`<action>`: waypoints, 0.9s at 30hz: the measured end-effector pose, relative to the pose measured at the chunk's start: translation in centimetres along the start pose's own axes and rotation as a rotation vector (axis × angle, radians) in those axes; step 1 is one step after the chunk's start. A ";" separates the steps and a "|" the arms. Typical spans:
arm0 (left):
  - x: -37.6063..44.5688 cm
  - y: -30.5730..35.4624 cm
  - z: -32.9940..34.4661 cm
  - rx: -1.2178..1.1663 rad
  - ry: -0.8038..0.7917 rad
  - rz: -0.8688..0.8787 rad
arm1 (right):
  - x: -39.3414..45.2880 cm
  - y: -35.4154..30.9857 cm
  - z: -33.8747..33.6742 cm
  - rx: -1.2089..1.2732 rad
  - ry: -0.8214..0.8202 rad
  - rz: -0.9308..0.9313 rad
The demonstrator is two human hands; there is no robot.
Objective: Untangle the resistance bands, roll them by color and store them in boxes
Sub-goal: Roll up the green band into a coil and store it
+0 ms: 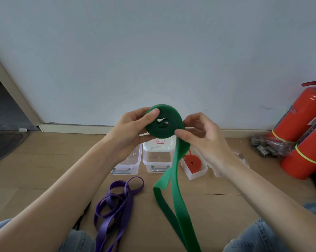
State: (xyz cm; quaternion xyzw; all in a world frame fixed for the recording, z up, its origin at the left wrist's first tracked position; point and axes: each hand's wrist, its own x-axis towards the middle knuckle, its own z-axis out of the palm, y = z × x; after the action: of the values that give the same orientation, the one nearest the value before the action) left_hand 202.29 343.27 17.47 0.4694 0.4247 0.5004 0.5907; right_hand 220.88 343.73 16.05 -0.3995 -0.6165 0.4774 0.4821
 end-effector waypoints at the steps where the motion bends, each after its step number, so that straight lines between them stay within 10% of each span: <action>1: 0.0 0.0 0.0 -0.014 0.004 -0.007 | -0.1 0.1 0.1 0.000 -0.004 0.003; 16: -0.5 -0.5 0.3 0.506 -0.109 0.004 | 0.7 -0.8 -1.8 -0.390 -0.202 -0.201; 27: -0.4 0.2 -0.3 0.536 -0.010 0.065 | 0.9 -0.7 -1.9 -0.181 -0.195 -0.039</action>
State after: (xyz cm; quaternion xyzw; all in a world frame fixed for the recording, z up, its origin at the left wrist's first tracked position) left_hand 201.96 342.91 17.61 0.6249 0.5238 0.3864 0.4309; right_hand 222.54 344.86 17.10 -0.3809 -0.7089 0.4466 0.3910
